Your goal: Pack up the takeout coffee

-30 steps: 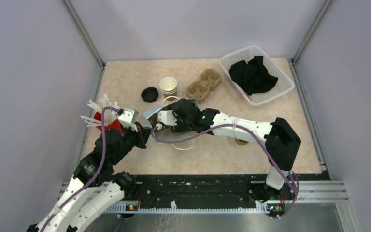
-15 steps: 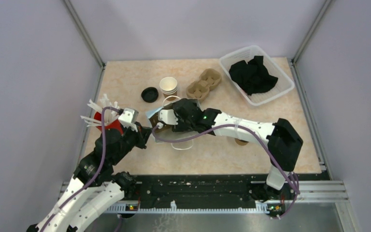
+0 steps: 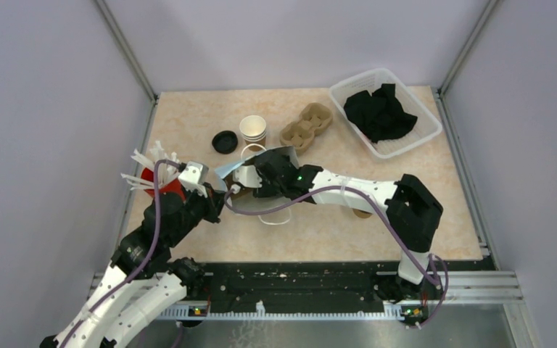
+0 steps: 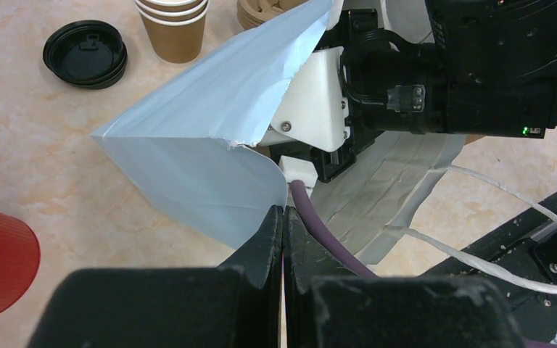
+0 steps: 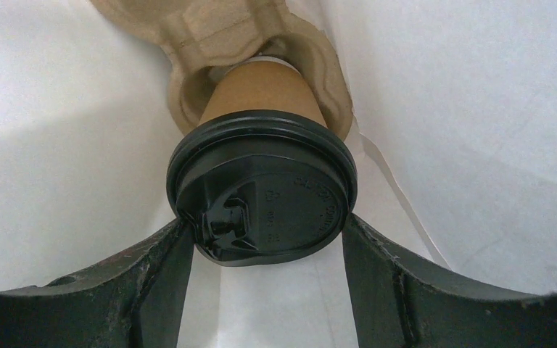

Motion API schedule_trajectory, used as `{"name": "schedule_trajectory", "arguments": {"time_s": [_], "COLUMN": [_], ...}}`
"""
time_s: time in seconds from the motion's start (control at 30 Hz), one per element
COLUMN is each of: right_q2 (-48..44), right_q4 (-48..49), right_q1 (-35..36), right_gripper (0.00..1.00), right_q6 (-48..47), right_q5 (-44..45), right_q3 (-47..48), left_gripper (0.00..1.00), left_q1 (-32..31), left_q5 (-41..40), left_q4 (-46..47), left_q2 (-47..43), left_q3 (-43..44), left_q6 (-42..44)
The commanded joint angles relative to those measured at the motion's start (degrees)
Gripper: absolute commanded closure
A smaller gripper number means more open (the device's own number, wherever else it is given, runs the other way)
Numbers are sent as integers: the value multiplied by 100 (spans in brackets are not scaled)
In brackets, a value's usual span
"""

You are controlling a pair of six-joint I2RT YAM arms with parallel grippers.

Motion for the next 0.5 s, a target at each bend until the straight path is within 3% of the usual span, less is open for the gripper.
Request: {"name": "schedule_trajectory", "arguments": {"time_s": [0.0,0.47], "right_q2": [226,272], "right_q4": [341,-448], "right_q1": [25,100], "right_gripper": [58,57], "right_q6": [167,425], "right_q5": [-32,-106], "right_q3": [240,837], "left_gripper": [100,100], "left_q1": [3,3], "left_q5": [117,178], "left_q4": [271,12], "left_q2": [39,196], "left_q3": [9,498], "left_q6": [36,-230]}}
